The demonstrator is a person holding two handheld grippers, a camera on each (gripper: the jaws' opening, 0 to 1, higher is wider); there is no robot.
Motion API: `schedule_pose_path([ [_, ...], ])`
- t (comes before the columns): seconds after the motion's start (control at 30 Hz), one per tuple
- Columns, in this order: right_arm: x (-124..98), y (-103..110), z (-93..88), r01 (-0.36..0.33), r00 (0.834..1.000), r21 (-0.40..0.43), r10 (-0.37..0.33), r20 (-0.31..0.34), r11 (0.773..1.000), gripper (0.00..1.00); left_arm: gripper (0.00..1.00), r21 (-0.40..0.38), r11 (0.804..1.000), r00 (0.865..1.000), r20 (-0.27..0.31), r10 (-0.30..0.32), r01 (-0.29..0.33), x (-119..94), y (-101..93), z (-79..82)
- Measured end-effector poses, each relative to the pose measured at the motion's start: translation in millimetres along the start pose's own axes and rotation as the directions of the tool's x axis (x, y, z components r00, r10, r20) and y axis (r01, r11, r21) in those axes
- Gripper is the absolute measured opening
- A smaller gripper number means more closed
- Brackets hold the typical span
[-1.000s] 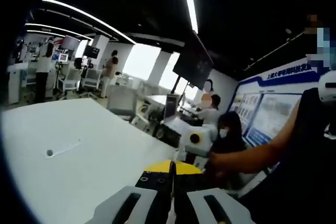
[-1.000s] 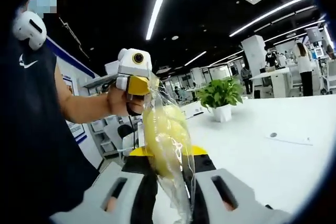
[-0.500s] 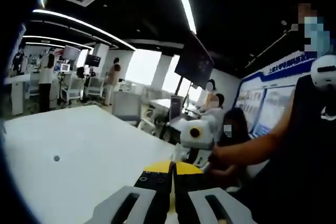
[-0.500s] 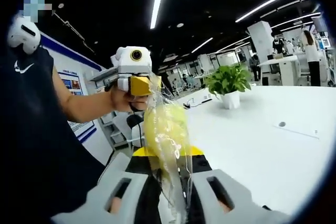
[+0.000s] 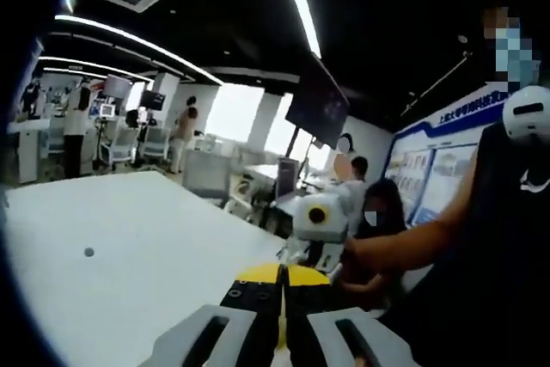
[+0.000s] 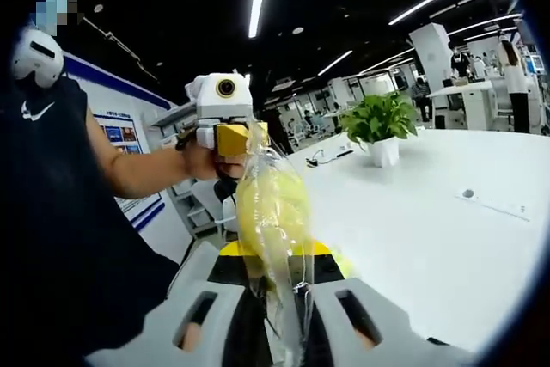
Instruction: Compare the silicone blocks by pressing each to a similar depth, holding the contact briefly, and releasing to observe deformation and rebound differences across the visible hardness samples.
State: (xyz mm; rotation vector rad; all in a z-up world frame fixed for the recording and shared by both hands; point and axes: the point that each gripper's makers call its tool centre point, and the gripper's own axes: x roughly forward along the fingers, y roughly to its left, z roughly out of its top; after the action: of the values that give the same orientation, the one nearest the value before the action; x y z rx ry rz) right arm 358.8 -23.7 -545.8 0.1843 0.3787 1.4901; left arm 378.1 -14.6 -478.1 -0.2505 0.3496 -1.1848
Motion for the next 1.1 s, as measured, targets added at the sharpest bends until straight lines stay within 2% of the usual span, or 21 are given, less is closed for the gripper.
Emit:
schedule_pose_path([
  [0.13,1,1,-1.7,-0.001,1.000,0.001,0.001,-0.013,1.000,0.02,0.00,0.004,1.000,1.000,-0.006,0.011,-0.011,-1,-2.0,-2.0],
  [0.17,1,2,-1.9,-0.003,1.000,0.000,0.003,-0.015,1.000,0.02,0.00,-0.022,1.000,1.000,-0.010,0.001,-0.002,-2,-2.8,-2.7],
  [0.3,3,2,-3.1,0.000,1.000,-0.003,0.000,-0.017,1.000,0.02,0.00,0.000,1.000,1.000,-0.021,-0.007,0.007,-3,-4.6,-4.2],
  [0.4,5,0,-5.3,0.003,1.000,-0.004,-0.003,-0.020,1.000,0.02,0.00,0.020,1.000,0.999,-0.031,0.014,-0.014,-4,-0.1,-5.7],
  [0.47,6,0,-5.9,0.006,1.000,-0.003,-0.006,-0.028,1.000,0.02,0.00,0.014,1.000,0.999,-0.030,0.024,-0.024,-4,2.9,-6.7],
  [0.57,7,1,-6.9,0.011,0.999,-0.003,-0.011,-0.041,1.000,0.02,0.00,-0.039,0.999,0.999,-0.036,0.031,-0.032,-4,5.2,-8.0],
  [0.67,5,1,-2.0,0.014,1.000,0.012,-0.013,-0.021,1.000,0.02,0.00,-0.017,1.000,1.000,-0.012,0.011,-0.011,-7,0.5,-2.6],
  [0.8,8,-1,0.1,0.014,0.999,-0.007,-0.014,-0.029,1.000,0.02,0.00,-0.025,0.998,0.999,-0.010,0.050,-0.051,-7,4.7,-0.9],
  [0.87,8,0,1.9,0.009,1.000,-0.005,-0.009,-0.022,1.000,0.02,0.00,-0.032,0.998,0.999,-0.004,0.049,-0.049,-9,3.2,1.1],
  [0.97,9,2,1.8,0.004,1.000,-0.010,-0.005,-0.024,1.000,0.02,0.00,-0.069,0.997,0.999,-0.019,0.037,-0.038,-10,1.0,0.8],
  [1.1,9,0,-0.5,0.021,0.999,-0.005,-0.021,-0.035,1.000,0.02,0.00,-0.068,0.996,0.998,-0.028,0.048,-0.050,-9,2.6,-2.4],
])
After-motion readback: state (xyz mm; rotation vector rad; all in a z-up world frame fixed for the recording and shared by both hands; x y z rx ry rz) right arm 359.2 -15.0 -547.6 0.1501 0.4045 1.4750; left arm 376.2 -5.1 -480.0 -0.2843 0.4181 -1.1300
